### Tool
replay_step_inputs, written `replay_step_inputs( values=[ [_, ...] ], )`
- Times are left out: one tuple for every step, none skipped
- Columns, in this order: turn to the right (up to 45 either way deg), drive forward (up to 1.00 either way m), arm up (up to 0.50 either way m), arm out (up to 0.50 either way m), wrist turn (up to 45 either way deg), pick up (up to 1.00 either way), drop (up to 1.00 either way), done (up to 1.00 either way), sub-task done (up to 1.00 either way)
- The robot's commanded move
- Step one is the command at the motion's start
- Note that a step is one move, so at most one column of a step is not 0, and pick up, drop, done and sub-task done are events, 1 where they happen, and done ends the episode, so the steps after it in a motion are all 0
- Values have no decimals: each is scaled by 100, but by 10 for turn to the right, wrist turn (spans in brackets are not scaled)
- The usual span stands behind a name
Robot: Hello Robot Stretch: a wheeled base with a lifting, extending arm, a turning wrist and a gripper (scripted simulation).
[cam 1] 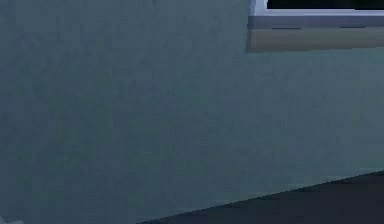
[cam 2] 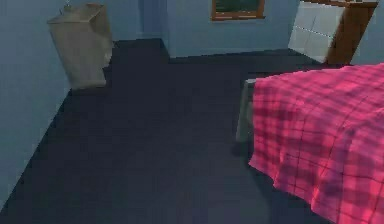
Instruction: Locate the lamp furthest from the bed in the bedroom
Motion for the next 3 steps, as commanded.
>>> replay_step_inputs(
  values=[
    [450,0,0,0,0,0,0,0,0],
    [390,0,0,0,0,0,0,0,0],
    [0,100,0,0,0,0,0,0,0]
  ],
)
